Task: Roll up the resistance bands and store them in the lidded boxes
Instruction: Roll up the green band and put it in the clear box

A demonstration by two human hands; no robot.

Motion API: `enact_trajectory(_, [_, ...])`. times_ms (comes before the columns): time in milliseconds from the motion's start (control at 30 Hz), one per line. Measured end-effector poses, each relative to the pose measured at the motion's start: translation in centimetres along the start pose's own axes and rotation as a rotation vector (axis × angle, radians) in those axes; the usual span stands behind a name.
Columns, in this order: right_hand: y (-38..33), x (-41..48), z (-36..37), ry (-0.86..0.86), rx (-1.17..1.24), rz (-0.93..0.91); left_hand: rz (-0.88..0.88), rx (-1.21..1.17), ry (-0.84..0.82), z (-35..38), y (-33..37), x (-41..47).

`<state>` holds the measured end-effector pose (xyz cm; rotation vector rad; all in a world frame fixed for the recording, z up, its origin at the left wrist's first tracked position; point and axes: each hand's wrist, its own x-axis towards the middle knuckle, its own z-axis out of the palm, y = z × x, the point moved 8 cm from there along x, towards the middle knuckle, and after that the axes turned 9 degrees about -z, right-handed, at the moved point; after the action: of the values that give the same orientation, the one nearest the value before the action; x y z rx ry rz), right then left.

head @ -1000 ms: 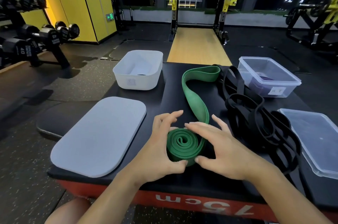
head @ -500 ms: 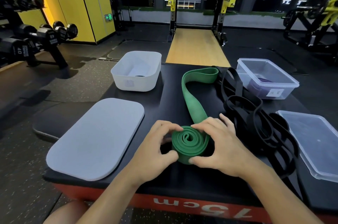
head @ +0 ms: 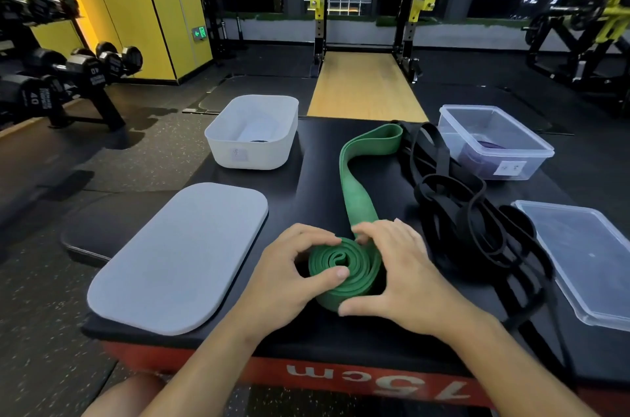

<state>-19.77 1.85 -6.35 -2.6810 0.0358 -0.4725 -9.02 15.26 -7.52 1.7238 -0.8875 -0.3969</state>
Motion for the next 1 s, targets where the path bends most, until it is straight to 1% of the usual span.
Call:
enact_trajectory(100, [0.8,0.0,-0.3,-0.121,0.185,-0.04,-0.038,-0.048,-0.037,0.1,-0.3,0.1])
enact_trajectory(167, [0.6,0.3,-0.2,-0.199,0.253,-0.065,-0.069,-0.077,-0.082,0.3,-0.4,0.2])
enact_trajectory(267, [0.3,0.6,0.0,-0.236,0.234,-0.067,-0.094,-0.083,-0.103,0.4,-0.6,0.1])
enact_trajectory(333, [0.3,0.5,-0.1,-0.225,0.203,-0.062,-0.089,-0.058,-0.071,0.3,-0.6,0.0])
enact_trajectory(467, [0.0,0.7,-0.3,-0.245,0.096,-0.058,-0.024,0.112,-0.006,0.7,0.1,-0.2])
enact_trajectory(533, [-0.3,1.0,-0.3,-0.241,0.085,-0.048,-0.004,0.146,0.018,0.9,0.3,-0.4])
enact_trajectory(667, [-0.8,1.6,0.2,-0.174,0.064,0.001,-0.033,0.162,0.106,0.1,0.2,-0.7])
enact_trajectory(867, [-1.2,1.4,-0.2,0.047,-0.097,0.068,-0.048,0.185,0.053,0.6,0.2,-0.7])
enact_trajectory(933, [-1.3,1.1,-0.3,0.133,-0.17,0.105,-0.07,0.165,0.059,0.5,0.0,-0.6])
enact_trajectory(1000, [-1.2,1.0,-0.1,0.176,-0.206,0.131,-0.078,0.144,0.088,0.1,-0.1,-0.5])
